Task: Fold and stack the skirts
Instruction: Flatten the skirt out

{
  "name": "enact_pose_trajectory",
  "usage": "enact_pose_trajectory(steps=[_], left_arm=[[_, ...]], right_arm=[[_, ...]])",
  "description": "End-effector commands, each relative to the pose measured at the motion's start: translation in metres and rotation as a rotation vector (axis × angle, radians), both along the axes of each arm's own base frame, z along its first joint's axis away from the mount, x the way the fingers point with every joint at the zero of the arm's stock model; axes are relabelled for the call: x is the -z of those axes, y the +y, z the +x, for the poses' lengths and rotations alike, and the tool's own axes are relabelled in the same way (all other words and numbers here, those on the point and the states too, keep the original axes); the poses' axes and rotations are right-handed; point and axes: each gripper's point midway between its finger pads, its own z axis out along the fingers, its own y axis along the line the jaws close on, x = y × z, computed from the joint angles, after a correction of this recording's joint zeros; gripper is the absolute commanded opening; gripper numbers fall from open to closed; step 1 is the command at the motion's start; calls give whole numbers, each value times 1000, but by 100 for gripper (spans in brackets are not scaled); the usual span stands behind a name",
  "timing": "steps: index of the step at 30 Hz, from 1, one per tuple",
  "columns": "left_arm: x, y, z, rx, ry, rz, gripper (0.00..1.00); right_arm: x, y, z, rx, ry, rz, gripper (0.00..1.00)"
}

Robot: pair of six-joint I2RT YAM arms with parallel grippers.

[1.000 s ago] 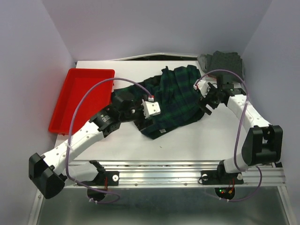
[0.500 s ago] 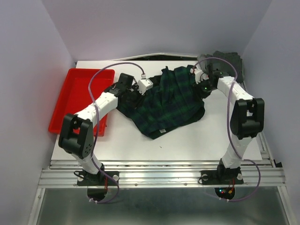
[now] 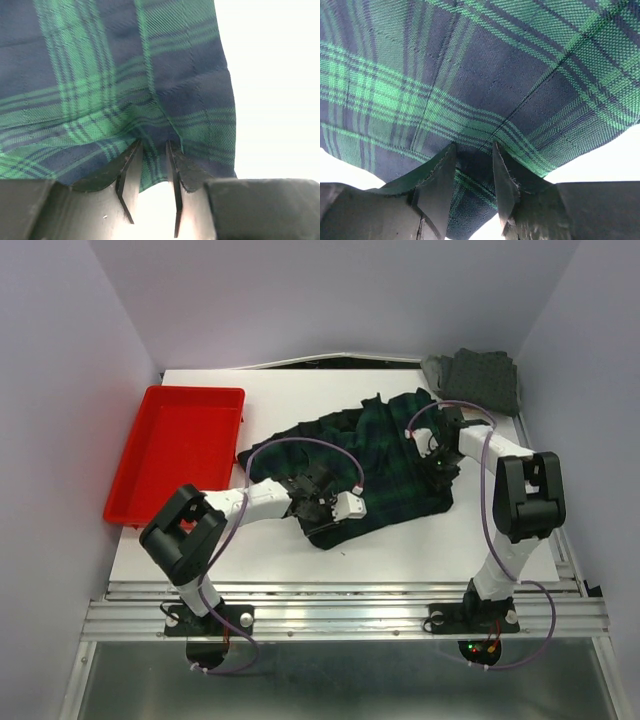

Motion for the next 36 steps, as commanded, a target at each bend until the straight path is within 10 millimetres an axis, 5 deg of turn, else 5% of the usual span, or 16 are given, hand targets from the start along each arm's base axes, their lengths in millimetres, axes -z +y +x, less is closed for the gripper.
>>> enact_pose_trajectory(steps=[1, 4, 10, 14, 19, 23, 28, 36], left_arm=[[13, 15, -2, 10, -5, 73, 37], [3, 20, -8, 52, -15, 77, 39], [-1, 59, -27, 144, -24, 187, 45], [-13, 66, -32, 143, -12, 150, 43], [-82, 24, -8, 85, -119, -76, 48], [-105, -6, 2, 32, -82, -179, 59], [-86, -22, -16, 72, 1, -168, 75], [-64, -34, -56, 73, 39, -107, 87]], right_arm=[[-26, -8, -8, -25, -37, -26, 42], [-37, -16, -5, -39, -63, -67, 42], [-10, -51, -27, -58, 25, -179, 41], [-7, -51, -32, -51, 32, -154, 41], [-49, -24, -17, -55, -39, -8, 45], [-51, -29, -16, -56, -30, -36, 45], [-47, -29, -23, -38, -11, -34, 47], [-26, -35, -30, -19, 49, -68, 47]])
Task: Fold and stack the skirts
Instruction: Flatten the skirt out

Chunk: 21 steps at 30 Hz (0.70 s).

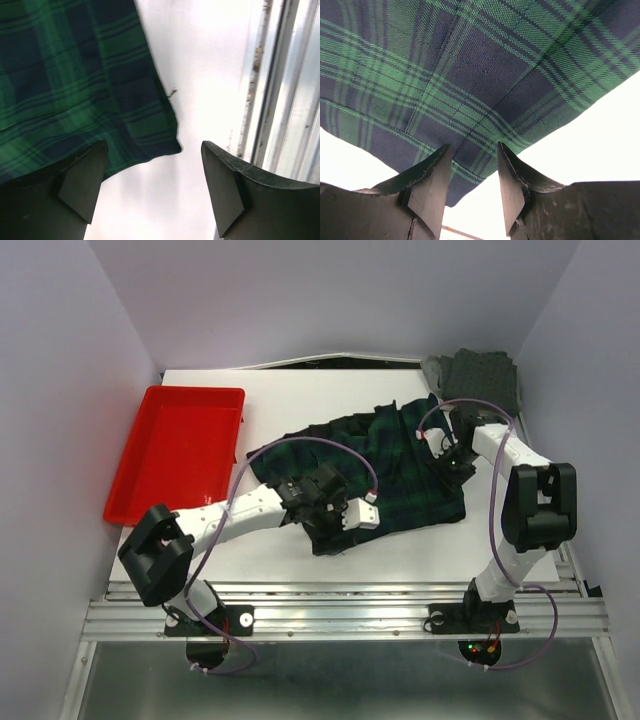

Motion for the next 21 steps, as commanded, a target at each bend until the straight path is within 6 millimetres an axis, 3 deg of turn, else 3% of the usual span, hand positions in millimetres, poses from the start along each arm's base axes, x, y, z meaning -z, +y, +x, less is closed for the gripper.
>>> enact_pose_trajectory(steps=[1, 6, 10, 12, 13, 15, 19, 21], left_arm=[[9, -2, -16, -62, 21, 24, 87], [38, -8, -12, -148, 5, 81, 76], [36, 2, 9, -254, -108, 106, 44], [22, 8, 13, -263, -148, 103, 31], [16, 14, 13, -250, -161, 125, 16], [4, 19, 10, -223, -167, 133, 4], [-21, 18, -9, -97, -120, 160, 0], [-17, 26, -21, -31, -81, 215, 0]], right_arm=[[8, -3, -7, 17, 32, -19, 47], [17, -6, -7, 26, 45, -35, 47], [22, -14, -8, 18, 41, -76, 46], [28, -19, -11, 10, 43, -107, 46], [34, -21, -16, 3, 56, -116, 46], [42, -23, -21, 3, 73, -124, 46], [59, -27, -31, -1, 112, -144, 44], [64, -27, -33, -5, 118, -145, 43]])
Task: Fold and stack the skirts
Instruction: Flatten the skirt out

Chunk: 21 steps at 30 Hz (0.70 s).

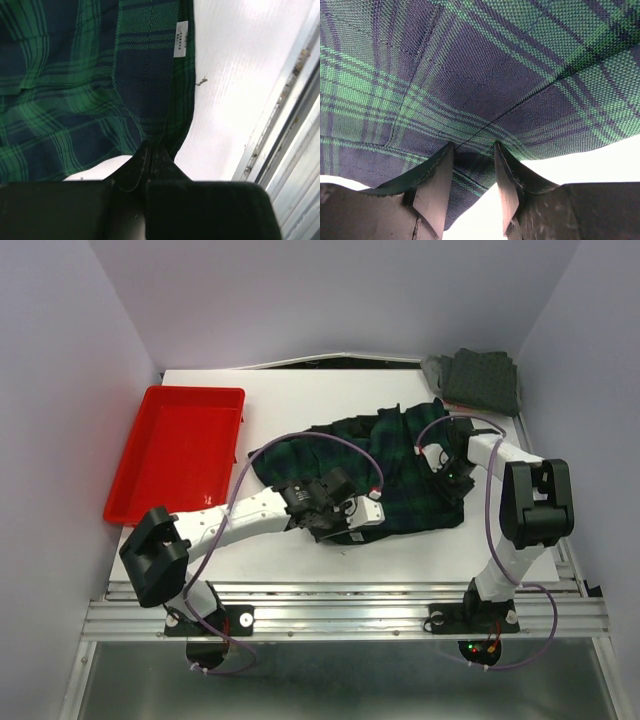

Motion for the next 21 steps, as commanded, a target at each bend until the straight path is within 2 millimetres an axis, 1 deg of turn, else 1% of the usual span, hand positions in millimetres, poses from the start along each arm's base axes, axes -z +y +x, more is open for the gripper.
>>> enact_pose_trajectory(steps=[1, 2, 4, 6, 8, 9, 10, 11, 12, 13, 14, 15, 16, 17, 18, 19, 21], left_arm=[[-14, 16, -30, 140, 80, 95, 0], [-8, 18, -37, 165, 106, 117, 0], [16, 25, -52, 192, 196, 172, 0], [35, 25, -59, 209, 234, 186, 1], [54, 30, -65, 212, 260, 205, 7], [60, 31, -67, 213, 274, 214, 10], [66, 32, -68, 210, 285, 225, 14], [66, 29, -68, 197, 287, 213, 29], [62, 24, -68, 196, 283, 187, 36], [46, 11, -67, 206, 277, 119, 46], [34, 5, -68, 214, 277, 86, 51], [11, -3, -68, 228, 257, 10, 60], [-6, -10, -63, 229, 227, -42, 61], [-30, -22, -52, 225, 177, -115, 71], [-48, -26, -42, 179, 147, -172, 75], [-79, -25, -16, 114, 82, -256, 81], [-105, -18, 17, 33, 21, -324, 85]], right_arm=[[26, -9, -14, -18, 53, -41, 43], [27, -9, -14, -20, 57, -41, 43], [28, -9, -19, -31, 70, -42, 43], [23, -10, -22, -60, 72, -43, 43], [20, -11, -31, -92, 87, -41, 43], [18, -12, -35, -131, 94, -37, 43], [11, -13, -38, -151, 84, -39, 43], [9, -15, -41, -169, 79, -49, 43], [10, -22, -48, -211, 88, -81, 43], [4, -28, -49, -229, 64, -113, 44], [3, -31, -51, -262, 60, -125, 44], [3, -32, -56, -273, 63, -130, 46], [0, -31, -54, -274, 50, -125, 46], [-7, -26, -48, -269, 9, -104, 47], [-12, -22, -43, -238, -15, -85, 49], [-27, -8, -22, -221, -83, -18, 52], [-47, 7, -3, -160, -139, 55, 56]])
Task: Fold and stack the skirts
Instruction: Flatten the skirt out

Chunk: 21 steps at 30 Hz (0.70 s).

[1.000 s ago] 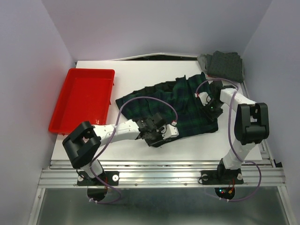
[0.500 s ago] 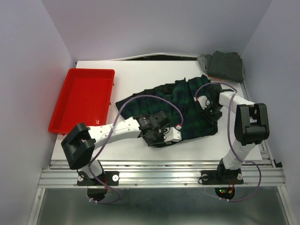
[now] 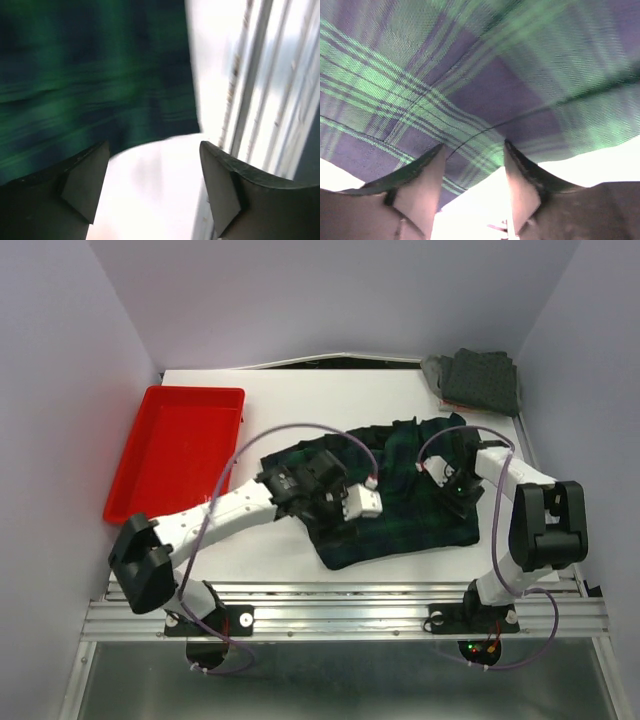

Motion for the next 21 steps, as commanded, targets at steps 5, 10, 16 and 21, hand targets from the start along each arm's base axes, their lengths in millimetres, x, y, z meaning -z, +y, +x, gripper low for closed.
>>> enact_pose_trajectory(steps=[5, 10, 16, 21], left_arm=[[-126, 43, 168, -395, -262, -285, 91], [-118, 65, 237, -500, -235, -290, 87], [-116, 30, 267, -488, -228, -391, 82], [-97, 3, 264, -473, -173, -404, 76]], right_arm=[[-107, 66, 95, 120, -273, 375, 66], [-114, 80, 121, 261, -262, 454, 61], [-101, 107, 163, 403, -270, 589, 61], [-65, 121, 185, 553, -147, 640, 78]])
